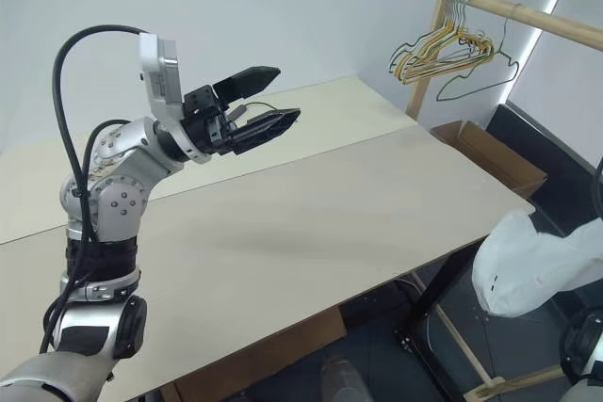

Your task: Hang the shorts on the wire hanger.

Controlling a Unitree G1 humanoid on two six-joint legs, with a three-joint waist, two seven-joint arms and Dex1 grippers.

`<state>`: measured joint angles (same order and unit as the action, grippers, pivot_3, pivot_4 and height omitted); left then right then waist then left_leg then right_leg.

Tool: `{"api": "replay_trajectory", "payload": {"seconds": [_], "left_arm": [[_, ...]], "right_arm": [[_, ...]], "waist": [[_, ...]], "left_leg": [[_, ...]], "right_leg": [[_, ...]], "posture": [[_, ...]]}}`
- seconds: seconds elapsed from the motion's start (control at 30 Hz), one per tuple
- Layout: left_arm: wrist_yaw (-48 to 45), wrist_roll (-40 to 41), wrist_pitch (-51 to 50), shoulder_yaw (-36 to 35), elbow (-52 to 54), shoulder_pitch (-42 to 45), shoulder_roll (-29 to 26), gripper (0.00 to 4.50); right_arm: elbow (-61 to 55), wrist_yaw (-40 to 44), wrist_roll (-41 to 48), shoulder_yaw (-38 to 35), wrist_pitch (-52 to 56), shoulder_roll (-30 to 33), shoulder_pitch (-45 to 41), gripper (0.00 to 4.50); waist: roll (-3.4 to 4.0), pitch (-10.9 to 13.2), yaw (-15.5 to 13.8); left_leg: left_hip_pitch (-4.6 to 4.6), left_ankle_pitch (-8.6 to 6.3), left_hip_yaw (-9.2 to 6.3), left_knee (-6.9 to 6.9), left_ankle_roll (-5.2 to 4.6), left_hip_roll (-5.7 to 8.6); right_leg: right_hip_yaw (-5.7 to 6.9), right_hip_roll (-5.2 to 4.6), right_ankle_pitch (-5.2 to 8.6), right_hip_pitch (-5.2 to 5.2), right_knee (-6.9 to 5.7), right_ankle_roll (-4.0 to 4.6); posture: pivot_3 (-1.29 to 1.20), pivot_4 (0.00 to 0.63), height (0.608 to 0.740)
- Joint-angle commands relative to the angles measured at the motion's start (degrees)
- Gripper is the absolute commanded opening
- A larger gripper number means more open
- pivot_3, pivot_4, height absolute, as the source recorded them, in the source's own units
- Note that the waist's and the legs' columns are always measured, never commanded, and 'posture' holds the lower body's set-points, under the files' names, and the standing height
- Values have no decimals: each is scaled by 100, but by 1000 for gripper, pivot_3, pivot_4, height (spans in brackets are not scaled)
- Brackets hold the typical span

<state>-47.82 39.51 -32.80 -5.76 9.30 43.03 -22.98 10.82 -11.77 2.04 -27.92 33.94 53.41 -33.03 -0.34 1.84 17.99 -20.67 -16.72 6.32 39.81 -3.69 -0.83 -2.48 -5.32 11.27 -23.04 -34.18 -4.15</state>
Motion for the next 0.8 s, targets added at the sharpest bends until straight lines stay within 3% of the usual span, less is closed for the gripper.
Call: {"api": "replay_trajectory", "payload": {"seconds": [0.03,0.17,0.33,0.57,0.7,0.8], "left_arm": [[75,-75,123,-189,142,-136,-225,4500],[29,-321,229,-251,288,-583,-690,4500],[-37,-429,299,-418,940,-1568,-1256,4500],[-193,-573,393,-851,1620,-2993,-1956,4500],[-458,-484,382,-1120,1861,-3664,-2317,4500],[-492,-367,345,-1231,2007,-3848,-2409,4500]], "right_arm": [[-1540,402,-10,306,-1868,-367,217,4487],[-2401,2326,1223,904,-1935,-754,544,4487],[-2298,4090,2064,1803,-1500,-965,234,4487],[-2049,6581,2553,2937,-1231,-832,-95,4487],[-1797,7082,2326,3185,-1387,-887,-137,4487],[-1677,7201,2202,3217,-1453,-952,-102,4487]], "waist": [[-1,1,18],[-23,11,10],[-40,20,-107],[-45,24,-786],[-45,25,-1230],[-46,23,-1555]], "left_leg": [[4,0,1,-3,0,-1],[45,0,-2,-8,2,-8],[49,-3,-3,-4,-4,-7],[24,-8,-2,-22,-2,-12],[8,-12,3,-28,12,-12],[-67,-6,5,-8,24,-11]], "right_leg": [[-4,3,0,0,-1,0],[-2,11,0,25,-1,0],[3,-8,-7,41,7,2],[16,0,-24,-12,-1,68],[28,-2,-18,-37,-2,82],[42,-8,-22,-113,-17,90]], "posture": [[-246,0,740],[-207,0,740],[-126,0,740],[-4,0,740],[49,0,740],[68,0,740]]}}
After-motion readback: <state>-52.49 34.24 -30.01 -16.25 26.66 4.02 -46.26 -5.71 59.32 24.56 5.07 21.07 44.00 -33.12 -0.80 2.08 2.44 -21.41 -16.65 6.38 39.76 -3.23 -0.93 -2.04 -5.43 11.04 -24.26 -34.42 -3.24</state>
